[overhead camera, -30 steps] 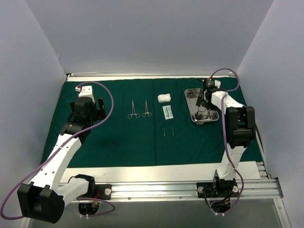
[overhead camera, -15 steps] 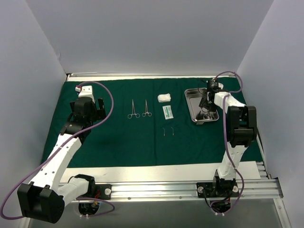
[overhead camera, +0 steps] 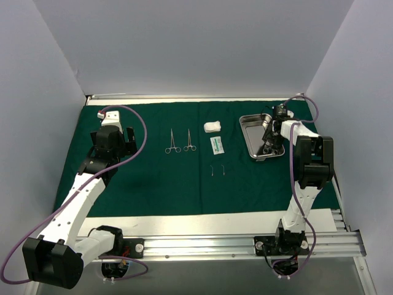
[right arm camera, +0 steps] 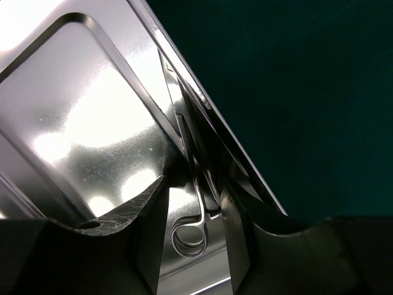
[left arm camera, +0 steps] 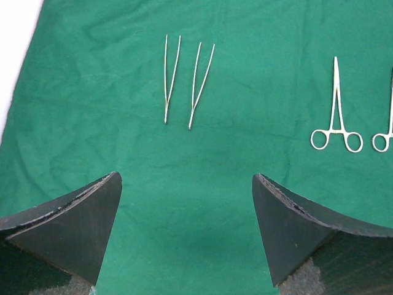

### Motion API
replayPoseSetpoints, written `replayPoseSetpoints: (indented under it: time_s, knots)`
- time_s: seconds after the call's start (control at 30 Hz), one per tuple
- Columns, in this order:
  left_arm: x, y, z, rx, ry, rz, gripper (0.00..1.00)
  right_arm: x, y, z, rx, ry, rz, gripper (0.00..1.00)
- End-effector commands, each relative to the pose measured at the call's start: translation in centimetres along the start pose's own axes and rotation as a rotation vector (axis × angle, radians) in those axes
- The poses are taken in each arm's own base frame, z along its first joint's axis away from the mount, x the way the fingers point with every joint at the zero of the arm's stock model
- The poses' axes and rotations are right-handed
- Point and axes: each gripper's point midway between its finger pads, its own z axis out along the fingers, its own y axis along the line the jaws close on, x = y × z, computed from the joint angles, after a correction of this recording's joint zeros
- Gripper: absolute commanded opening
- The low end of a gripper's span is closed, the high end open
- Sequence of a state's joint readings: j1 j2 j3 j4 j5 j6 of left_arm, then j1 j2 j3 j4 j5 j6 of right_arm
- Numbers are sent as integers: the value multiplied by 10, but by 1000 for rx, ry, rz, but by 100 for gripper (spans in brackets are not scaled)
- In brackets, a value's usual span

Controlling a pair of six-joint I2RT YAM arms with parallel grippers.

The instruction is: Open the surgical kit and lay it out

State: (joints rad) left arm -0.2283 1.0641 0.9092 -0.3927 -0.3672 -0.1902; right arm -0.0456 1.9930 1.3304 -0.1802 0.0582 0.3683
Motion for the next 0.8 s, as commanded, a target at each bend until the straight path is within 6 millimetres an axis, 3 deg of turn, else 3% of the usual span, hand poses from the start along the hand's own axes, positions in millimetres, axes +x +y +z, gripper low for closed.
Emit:
replayPoseSetpoints:
  time_s: [0.0,0.2,0.47,0.5,0.77]
  knots:
    - [-7,-1,0,2,-25,-3,97,17,-5,6,9,58,-10,34]
    - [-7,-2,0,5,-26,-5,97,24,0,9,-14,92,-26,24]
    - [-7,-2,0,7,-24,-3,97,19,14,2,-15,83,-103,18]
    - [-6,-2,0,8,-23,0,97,22,26,-1,-26,79,-134,18]
    - [-7,-3,0,11,-23,-3,97,17,53,-5,-61,60,-174,7]
